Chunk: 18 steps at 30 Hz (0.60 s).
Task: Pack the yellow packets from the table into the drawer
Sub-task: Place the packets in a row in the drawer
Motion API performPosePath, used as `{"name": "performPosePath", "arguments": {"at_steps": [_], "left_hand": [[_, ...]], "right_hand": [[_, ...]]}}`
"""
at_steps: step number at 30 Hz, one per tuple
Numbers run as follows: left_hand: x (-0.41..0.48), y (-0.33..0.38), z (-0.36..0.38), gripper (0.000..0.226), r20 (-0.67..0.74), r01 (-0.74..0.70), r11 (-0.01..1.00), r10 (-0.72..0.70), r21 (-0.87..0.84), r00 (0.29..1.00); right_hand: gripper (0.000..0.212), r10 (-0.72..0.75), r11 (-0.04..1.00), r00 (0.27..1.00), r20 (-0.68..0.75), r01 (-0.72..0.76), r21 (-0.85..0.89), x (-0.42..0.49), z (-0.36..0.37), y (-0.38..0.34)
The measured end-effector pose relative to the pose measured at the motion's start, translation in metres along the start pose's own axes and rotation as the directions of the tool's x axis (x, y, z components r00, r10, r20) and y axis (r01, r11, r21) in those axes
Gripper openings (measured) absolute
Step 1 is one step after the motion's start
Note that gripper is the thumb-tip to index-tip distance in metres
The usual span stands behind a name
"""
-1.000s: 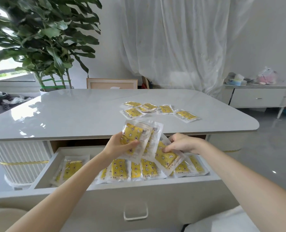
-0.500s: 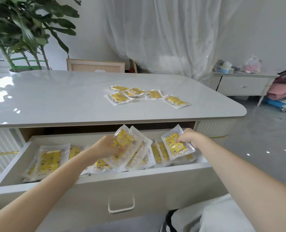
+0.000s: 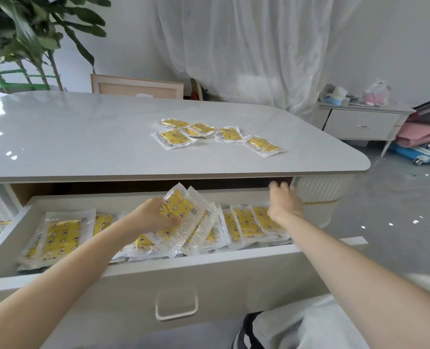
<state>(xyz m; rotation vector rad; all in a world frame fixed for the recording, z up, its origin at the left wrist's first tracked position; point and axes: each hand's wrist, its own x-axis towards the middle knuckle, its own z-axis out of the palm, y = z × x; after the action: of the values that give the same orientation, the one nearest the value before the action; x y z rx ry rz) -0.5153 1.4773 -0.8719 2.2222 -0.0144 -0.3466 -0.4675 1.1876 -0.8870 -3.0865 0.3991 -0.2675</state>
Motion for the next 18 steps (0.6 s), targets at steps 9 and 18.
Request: {"name": "performPosePath", "arguments": {"at_steps": [9, 18], "left_hand": [[-0.005, 0.001, -0.001, 0.021, 0.0, 0.028, 0.999, -0.028, -0.045, 1.0], [-0.012, 0.0, -0.008, 0.027, -0.024, 0.134, 0.963, -0.143, -0.233, 0.989]], "right_hand": [[0.044, -0.019, 0.997, 0.925, 0.379, -0.009, 0.073, -0.007, 0.011, 0.001], [0.03, -0.322, 0.713, 0.81, 0.491, -0.134, 0.688, -0.034, -0.033, -0.052]]}}
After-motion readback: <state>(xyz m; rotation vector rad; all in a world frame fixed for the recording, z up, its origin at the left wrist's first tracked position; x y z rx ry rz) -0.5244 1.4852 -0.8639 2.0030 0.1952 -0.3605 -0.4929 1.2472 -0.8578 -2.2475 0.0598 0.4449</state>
